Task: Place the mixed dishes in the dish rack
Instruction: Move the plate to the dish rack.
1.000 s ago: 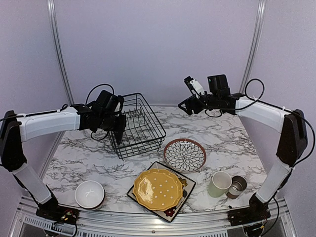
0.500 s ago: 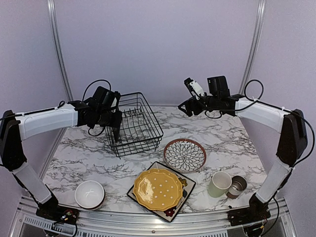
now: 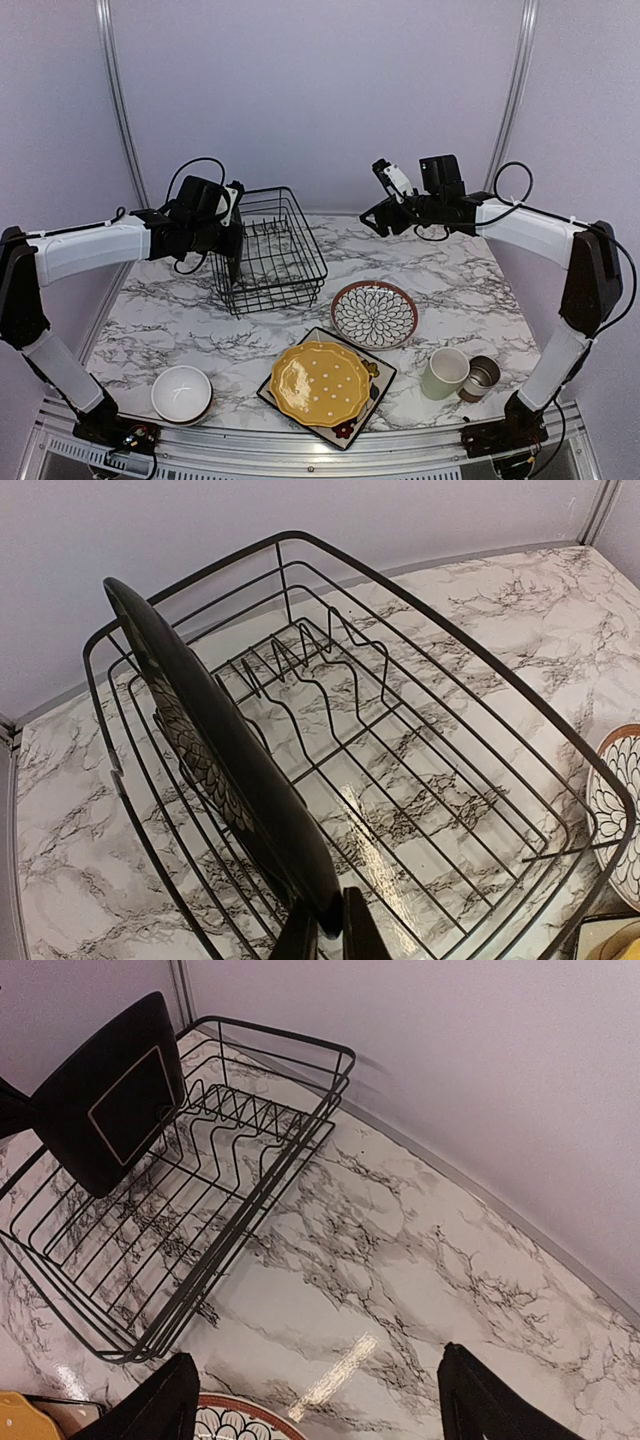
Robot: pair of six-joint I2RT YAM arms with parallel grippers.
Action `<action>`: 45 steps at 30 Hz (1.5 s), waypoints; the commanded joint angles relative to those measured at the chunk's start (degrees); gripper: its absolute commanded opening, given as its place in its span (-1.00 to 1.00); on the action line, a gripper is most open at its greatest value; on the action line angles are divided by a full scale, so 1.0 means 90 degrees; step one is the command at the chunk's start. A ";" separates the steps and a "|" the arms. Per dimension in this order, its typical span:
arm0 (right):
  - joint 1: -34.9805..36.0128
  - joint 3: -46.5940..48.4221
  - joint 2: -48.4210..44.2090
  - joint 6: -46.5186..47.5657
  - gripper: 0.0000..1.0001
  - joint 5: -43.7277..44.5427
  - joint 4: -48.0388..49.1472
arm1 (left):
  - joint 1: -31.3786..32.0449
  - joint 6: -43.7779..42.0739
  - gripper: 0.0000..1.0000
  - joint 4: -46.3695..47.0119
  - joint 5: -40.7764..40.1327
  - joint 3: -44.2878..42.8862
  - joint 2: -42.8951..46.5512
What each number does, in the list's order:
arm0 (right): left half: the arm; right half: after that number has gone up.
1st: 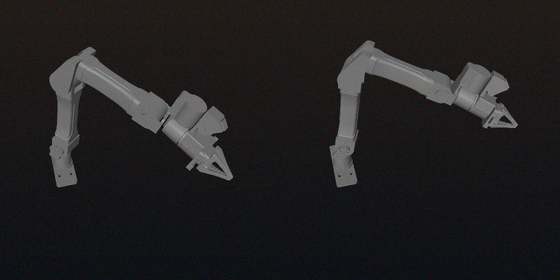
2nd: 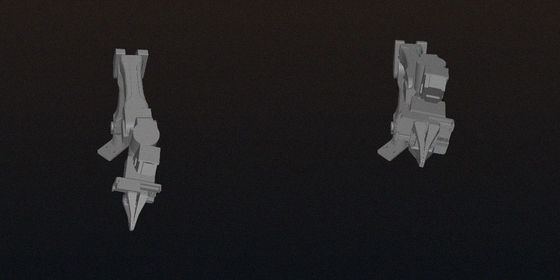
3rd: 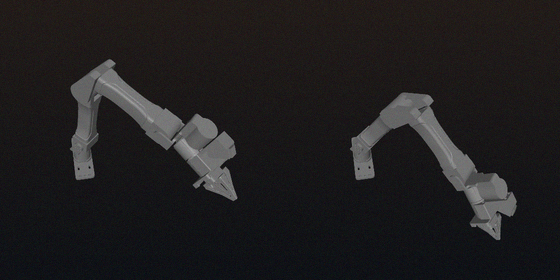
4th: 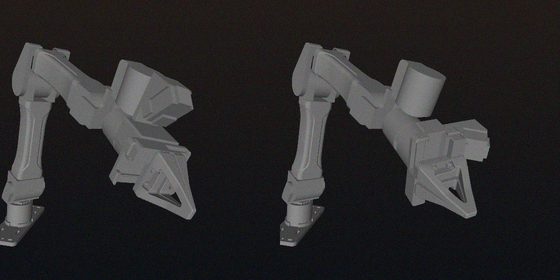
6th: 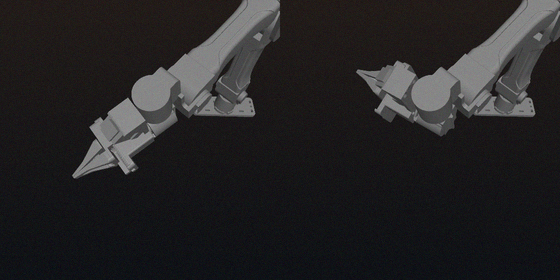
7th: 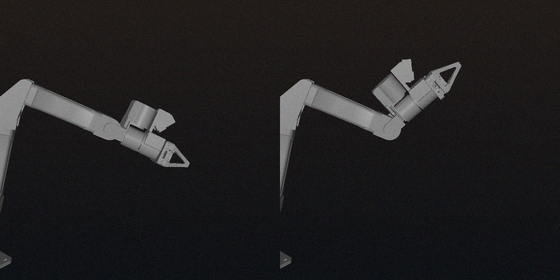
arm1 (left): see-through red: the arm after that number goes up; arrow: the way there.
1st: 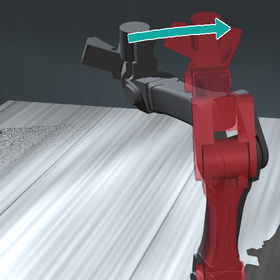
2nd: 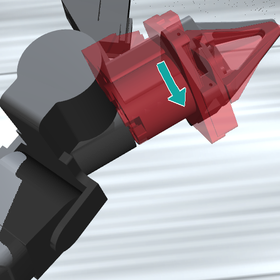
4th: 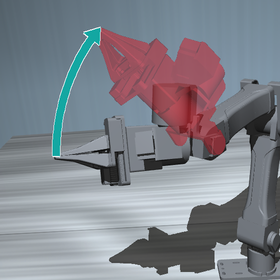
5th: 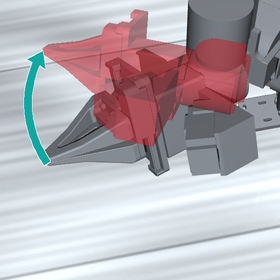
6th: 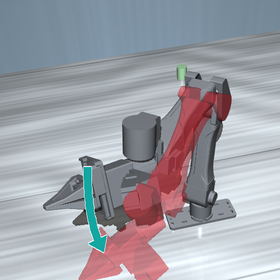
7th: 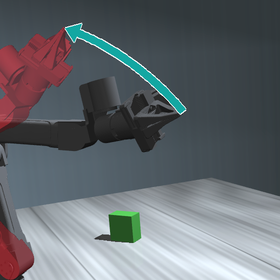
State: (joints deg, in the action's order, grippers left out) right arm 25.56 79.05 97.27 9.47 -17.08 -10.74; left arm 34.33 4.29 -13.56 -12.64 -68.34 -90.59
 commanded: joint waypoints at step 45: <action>-0.0061 -0.0235 0.0067 -0.0013 0.61 -0.0262 0.0198 | -0.0357 0.0667 -1.00 -0.1022 -0.0001 -0.0937 -0.0119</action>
State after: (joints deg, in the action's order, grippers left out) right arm 25.56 77.62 97.43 9.45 -19.00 -9.87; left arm 30.70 13.23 -24.45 -9.17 -72.20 -92.20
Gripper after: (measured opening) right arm 0.803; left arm 0.086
